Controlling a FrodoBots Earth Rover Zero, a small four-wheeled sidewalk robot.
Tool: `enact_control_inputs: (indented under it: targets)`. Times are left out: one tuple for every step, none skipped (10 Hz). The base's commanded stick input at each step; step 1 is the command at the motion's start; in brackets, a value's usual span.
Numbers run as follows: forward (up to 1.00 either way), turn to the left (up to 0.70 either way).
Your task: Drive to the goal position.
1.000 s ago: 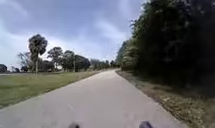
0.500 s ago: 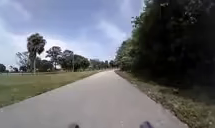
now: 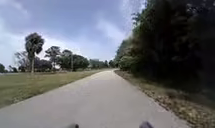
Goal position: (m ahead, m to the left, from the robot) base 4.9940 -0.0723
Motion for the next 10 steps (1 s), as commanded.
enact_control_inputs:
  targets:
    - [0.70,0.00]
    - [0.70,0.00]
    - [0.70,0.00]
    - [0.70,0.00]
    - [0.70,0.00]
    - [0.70,0.00]
    - [0.70,0.00]
    - [0.70,0.00]
    - [0.70,0.12]
    - [0.70,0.14]
